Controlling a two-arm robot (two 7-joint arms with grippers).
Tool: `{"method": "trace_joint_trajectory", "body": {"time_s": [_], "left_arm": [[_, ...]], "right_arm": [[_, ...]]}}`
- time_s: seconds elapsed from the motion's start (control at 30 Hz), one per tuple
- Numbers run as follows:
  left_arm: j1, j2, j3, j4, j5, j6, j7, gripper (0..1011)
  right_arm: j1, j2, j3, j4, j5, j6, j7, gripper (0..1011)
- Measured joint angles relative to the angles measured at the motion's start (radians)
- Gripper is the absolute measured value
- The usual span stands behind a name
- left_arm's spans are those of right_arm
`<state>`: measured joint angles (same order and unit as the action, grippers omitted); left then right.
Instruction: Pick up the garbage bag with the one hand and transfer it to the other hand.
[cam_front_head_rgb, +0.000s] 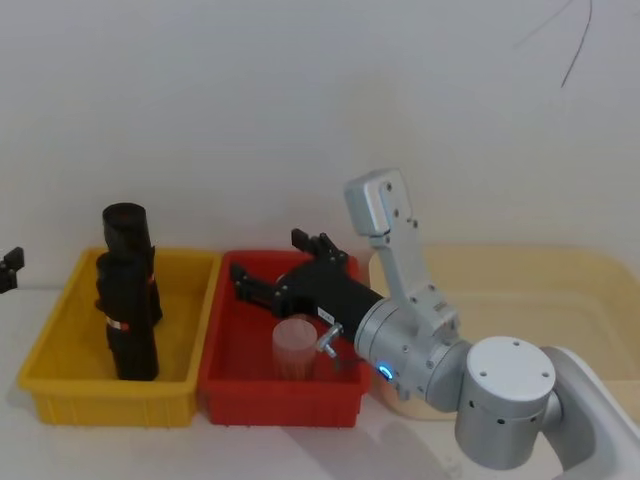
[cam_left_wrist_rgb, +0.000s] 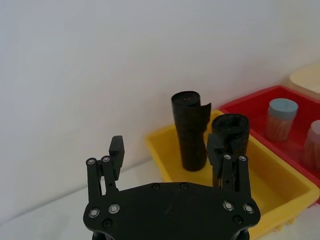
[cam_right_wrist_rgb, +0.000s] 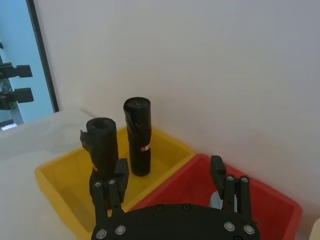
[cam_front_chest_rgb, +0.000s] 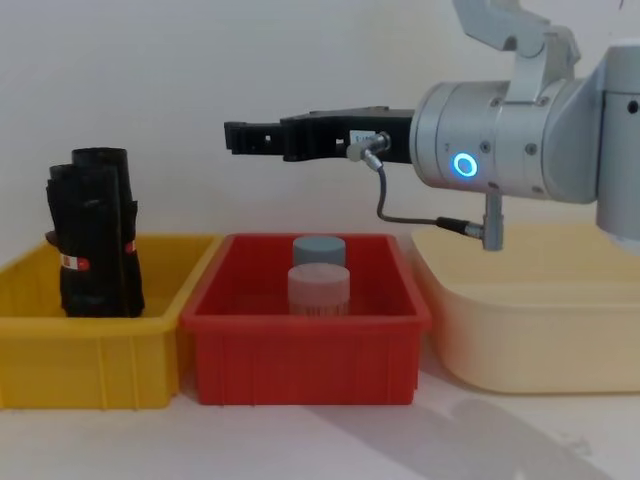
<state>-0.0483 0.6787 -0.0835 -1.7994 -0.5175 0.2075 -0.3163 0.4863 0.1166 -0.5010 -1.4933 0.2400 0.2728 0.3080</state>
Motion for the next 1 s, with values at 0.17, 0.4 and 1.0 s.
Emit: {"method": "trace_joint_trajectory", "body": {"time_s": [0.17, 0.4, 1.0], "left_arm": [[-0.034, 0.006, 0.029, 0.038, -0.018, -0.011, -0.048, 1002], [-0.071, 0.01, 0.07, 0.082, -0.038, -0.017, -0.1, 1002], [-0.207, -0.019, 0.198, 0.201, -0.031, -0.016, -0.157, 1002]], "right_arm": [[0.005, 0.001, -0.003, 0.002, 0.004, 0.027, 0.009, 1004], [0.005, 0.006, -0.007, 0.001, 0.02, 0.06, 0.024, 1004], [0.016, 0.02, -0.014, 0.024, 0.048, 0.096, 0.042, 1004]]}}
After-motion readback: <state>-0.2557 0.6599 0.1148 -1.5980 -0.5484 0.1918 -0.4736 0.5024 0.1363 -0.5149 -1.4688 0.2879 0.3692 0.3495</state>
